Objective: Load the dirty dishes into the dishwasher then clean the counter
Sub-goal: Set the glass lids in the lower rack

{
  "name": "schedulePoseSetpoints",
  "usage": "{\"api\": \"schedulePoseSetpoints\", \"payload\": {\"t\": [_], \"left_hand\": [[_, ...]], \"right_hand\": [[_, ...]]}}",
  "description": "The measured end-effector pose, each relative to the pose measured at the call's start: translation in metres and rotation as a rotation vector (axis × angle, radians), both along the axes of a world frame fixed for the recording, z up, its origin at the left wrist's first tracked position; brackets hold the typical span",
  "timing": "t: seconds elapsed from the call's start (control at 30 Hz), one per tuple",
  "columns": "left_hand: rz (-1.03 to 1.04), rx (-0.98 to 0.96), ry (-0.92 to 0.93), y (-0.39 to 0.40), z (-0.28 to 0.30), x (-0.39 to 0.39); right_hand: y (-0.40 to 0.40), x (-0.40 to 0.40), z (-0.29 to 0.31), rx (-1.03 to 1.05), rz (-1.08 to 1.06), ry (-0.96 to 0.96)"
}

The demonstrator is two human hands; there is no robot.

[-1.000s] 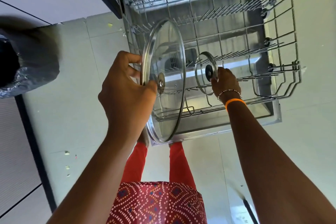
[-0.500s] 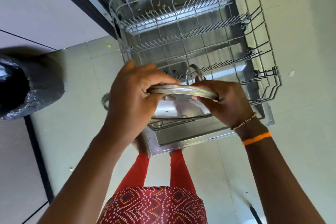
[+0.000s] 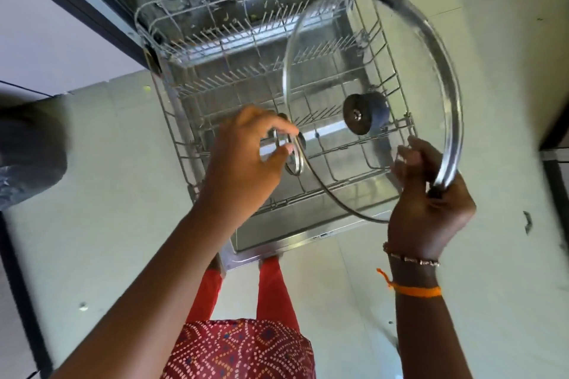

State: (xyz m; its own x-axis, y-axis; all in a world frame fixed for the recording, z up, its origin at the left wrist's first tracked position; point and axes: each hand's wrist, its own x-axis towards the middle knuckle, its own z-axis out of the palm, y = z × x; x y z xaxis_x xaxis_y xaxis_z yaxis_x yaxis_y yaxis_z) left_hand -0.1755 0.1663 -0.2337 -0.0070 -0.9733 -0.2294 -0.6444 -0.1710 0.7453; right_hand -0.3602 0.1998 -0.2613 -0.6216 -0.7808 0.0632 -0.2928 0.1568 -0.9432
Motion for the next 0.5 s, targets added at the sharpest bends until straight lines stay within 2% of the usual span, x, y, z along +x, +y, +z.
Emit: {"api": "schedulePoseSetpoints", "payload": {"t": [0.07, 0.17, 0.33, 0.5], "left_hand": [[-0.011, 0.196, 0.136, 0.002, -0.011, -0.011], [-0.046, 0.353, 0.140, 0.006, -0.030, -0.021], [-0.098, 0.431, 0.127, 0.010, -0.041, -0.023], [-0.095, 0.467, 0.101, 0.012, -0.046, -0.019]], "right_hand": [[-0.007, -0.006, -0.006, -0.002, -0.023, -0.008], [-0.020, -0.005, -0.021, 0.022, 0.014, 0.070], [-0.042, 0.011, -0.047, 0.070, 0.034, 0.180], [-0.049, 0.027, -0.064, 0.110, 0.151, 0.286]]}}
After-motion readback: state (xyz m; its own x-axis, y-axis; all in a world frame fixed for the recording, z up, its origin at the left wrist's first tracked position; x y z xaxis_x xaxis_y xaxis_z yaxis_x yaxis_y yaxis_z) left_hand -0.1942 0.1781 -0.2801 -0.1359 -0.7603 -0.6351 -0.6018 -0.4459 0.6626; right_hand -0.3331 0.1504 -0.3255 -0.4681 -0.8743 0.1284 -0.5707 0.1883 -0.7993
